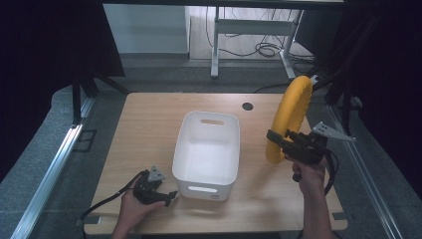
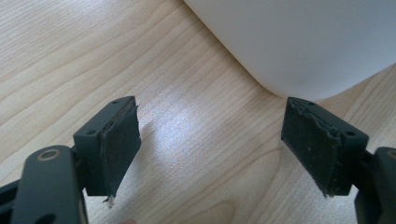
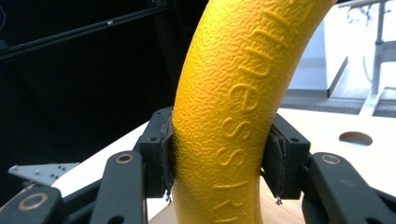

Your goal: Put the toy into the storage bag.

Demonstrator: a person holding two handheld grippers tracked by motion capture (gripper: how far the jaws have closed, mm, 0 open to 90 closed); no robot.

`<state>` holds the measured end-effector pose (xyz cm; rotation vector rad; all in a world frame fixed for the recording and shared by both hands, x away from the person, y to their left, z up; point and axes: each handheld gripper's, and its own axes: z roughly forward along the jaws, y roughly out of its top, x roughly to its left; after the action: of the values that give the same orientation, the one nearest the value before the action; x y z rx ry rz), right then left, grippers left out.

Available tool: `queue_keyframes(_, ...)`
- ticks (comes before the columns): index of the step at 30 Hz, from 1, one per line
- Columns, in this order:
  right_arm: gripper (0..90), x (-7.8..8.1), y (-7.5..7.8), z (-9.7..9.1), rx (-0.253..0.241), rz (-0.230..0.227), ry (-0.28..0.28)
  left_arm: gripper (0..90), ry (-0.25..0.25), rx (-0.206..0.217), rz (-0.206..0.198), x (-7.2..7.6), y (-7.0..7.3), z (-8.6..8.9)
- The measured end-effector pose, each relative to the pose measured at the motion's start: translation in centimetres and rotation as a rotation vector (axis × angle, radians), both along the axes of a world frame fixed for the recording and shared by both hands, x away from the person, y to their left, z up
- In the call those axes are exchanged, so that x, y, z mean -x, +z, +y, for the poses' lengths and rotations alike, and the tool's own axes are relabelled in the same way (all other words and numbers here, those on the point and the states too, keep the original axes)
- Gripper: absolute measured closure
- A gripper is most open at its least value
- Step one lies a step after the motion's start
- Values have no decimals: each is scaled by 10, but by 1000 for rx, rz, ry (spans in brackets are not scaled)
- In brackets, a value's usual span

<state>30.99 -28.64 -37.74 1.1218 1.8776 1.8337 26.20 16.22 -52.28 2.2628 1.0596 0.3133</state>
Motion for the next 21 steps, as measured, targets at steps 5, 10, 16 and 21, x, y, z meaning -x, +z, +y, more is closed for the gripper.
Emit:
queue_keyframes(5, 504, 3, -1, 12, 5, -36, -20, 196, -1, 0, 0, 0, 0, 0)
queue_keyframes(10, 504, 6, -2, 22, -1, -58, -45, 196, -1, 1, -2, 0, 1, 1)
queue_keyframes(16, 504, 7, -2, 31, -1, -83, -73, 196, -4, -2, 2, 0, 0, 0)
queue_keyframes(21, 503, 8, 0, 37, 9, -102, -79, 195, -3, -1, 3, 0, 0, 0)
